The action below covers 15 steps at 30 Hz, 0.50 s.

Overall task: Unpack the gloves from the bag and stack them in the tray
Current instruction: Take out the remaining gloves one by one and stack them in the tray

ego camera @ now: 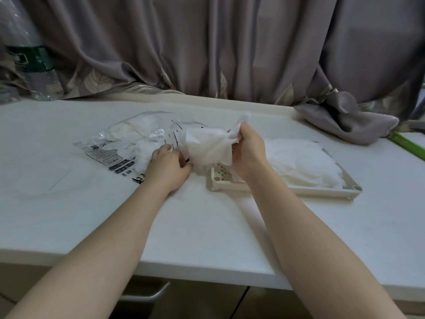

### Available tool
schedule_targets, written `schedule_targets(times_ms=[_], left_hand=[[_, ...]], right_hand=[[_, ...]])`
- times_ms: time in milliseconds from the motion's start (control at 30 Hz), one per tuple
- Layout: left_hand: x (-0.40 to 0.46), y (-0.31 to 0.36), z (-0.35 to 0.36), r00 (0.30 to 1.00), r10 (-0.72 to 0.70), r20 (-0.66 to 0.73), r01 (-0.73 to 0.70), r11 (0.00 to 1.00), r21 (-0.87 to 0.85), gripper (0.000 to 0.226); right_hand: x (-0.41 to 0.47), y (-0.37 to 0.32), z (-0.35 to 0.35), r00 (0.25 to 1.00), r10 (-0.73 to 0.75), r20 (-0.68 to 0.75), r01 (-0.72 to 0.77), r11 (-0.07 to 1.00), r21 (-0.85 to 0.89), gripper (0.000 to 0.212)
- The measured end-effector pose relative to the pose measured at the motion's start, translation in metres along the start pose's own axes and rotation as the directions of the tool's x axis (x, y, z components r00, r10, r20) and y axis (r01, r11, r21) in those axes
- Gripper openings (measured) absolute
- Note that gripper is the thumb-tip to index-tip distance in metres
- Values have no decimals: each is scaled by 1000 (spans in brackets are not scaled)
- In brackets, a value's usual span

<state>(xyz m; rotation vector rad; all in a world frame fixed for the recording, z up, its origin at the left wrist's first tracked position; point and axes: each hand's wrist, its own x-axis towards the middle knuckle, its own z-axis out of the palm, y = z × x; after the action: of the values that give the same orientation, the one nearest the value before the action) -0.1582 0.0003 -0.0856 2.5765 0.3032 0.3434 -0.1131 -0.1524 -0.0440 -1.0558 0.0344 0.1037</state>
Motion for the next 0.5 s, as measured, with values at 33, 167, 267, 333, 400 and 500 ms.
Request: schedule_targets(times_ms=[33,167,267,333,400,500], left_hand=[[-1,0,-1,1000,-2,-13,2,1000,-21,36],[-6,12,-6,987,46,-152,-67,989,-135,61],[-9,19,-9,960,49,-275,-115,967,-227,51],[-8,17,-10,952,32,-306,-111,963,-245,43],[-5,14,-11,950,29,-312,-105,967,-230,33],[-4,13,-11,950,57,-306,-124,971,-202,37]], right_hand=[[0,1,-2,1000,-15,5,15,999,-39,30],[1,9,-3,992,-67,111,95,957,-274,29],[0,14,2,984,-80,160,137,913,-385,26],[0,16,4,981,-143,132,192,824,-534,21],[-3,14,5,957,-249,147,285,727,-625,46],[-12,8,8,866,-340,368,500,615,-609,42]])
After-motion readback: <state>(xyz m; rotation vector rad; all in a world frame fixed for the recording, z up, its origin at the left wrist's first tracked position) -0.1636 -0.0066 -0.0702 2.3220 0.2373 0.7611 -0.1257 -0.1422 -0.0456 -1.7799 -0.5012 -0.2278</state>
